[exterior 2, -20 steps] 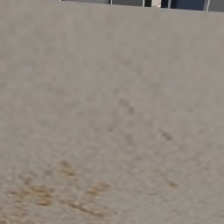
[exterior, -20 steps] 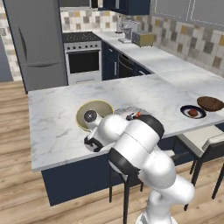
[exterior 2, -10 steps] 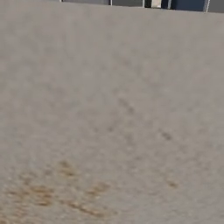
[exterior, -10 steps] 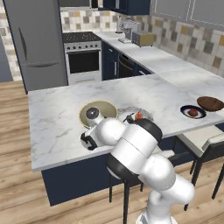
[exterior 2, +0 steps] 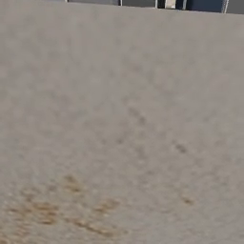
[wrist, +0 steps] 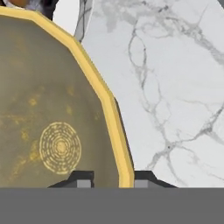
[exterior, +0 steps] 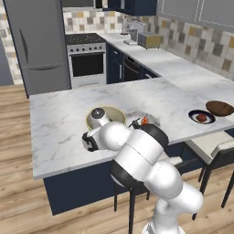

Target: Take the smaller bowl and place it next to the appetizer plate on the dining counter , and place the larger bowl next to the plate with cooked food.

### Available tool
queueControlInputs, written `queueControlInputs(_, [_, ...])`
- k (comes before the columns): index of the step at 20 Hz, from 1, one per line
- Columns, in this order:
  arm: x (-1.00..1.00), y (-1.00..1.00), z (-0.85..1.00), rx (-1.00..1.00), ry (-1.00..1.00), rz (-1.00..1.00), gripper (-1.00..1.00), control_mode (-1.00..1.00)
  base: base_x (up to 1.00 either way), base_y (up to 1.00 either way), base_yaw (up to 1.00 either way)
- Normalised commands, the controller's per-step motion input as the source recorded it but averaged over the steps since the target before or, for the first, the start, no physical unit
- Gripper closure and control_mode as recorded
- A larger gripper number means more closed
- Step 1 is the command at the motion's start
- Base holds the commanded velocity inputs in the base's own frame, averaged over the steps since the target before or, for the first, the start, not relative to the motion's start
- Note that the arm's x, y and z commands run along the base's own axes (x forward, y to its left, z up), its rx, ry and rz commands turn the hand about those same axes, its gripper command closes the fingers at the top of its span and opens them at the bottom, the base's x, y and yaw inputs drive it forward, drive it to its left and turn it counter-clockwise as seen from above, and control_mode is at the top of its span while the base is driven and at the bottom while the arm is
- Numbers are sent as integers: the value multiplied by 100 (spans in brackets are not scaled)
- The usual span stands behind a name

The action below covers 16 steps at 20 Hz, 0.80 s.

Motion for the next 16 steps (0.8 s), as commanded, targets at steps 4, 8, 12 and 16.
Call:
queueControlInputs(4, [-13,0,23,4,0,0,-100,-100,0,0,0])
queueControlInputs(8, [-37,7,63,0,-1,0,-100,-100,0,0,0])
queueControlInputs(12, [-85,0,97,0,-13,0,-100,-100,0,0,0])
queueControlInputs(16, [-100,-34,100,0,-12,0,-100,-100,0,0,0])
